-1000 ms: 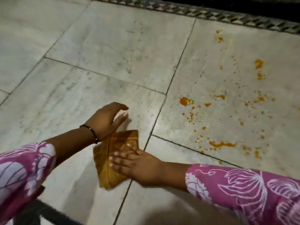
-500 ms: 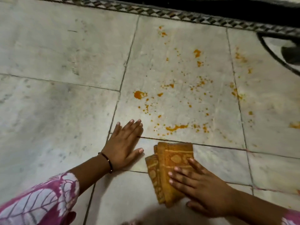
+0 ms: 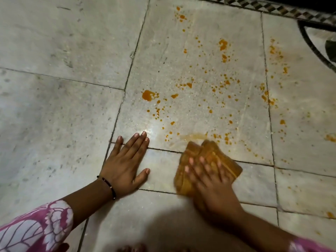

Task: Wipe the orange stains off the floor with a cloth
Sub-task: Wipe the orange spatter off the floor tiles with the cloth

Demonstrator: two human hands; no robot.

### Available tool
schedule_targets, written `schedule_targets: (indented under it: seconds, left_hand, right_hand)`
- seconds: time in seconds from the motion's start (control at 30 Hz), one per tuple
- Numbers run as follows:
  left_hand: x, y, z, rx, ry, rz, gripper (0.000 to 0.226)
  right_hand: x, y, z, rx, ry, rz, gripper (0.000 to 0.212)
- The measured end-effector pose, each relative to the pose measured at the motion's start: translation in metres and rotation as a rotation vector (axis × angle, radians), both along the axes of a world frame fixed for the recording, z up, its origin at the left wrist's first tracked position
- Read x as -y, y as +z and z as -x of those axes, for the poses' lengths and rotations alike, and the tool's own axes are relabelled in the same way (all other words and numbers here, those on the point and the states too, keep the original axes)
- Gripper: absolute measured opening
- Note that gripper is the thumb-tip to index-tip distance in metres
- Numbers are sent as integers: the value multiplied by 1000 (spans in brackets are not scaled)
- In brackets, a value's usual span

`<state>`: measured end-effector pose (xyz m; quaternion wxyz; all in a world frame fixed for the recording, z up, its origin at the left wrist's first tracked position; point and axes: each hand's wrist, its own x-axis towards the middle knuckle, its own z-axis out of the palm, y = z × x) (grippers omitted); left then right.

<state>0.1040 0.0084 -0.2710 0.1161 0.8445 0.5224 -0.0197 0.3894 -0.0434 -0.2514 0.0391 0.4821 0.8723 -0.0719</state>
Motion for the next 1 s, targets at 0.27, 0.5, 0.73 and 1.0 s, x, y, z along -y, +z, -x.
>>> schedule_targets:
  seconds: [0.27, 0.5, 0.73, 1.0]
  left_hand:
    - [-3, 1, 1, 35, -15, -20, 72]
    - [-2, 2, 1, 36, -9, -16, 71]
    - [-3, 1, 2, 33, -14, -19, 71]
    - [-2, 1, 0, 53, 2, -31, 72]
  right_hand:
    - [-43, -12, 44, 0, 243, -102, 65]
    - [4, -10, -11, -6, -181, -111, 65]
    - [-47, -17, 39, -17, -58, -130, 79]
    - [32, -17, -7, -14, -105, -75, 68]
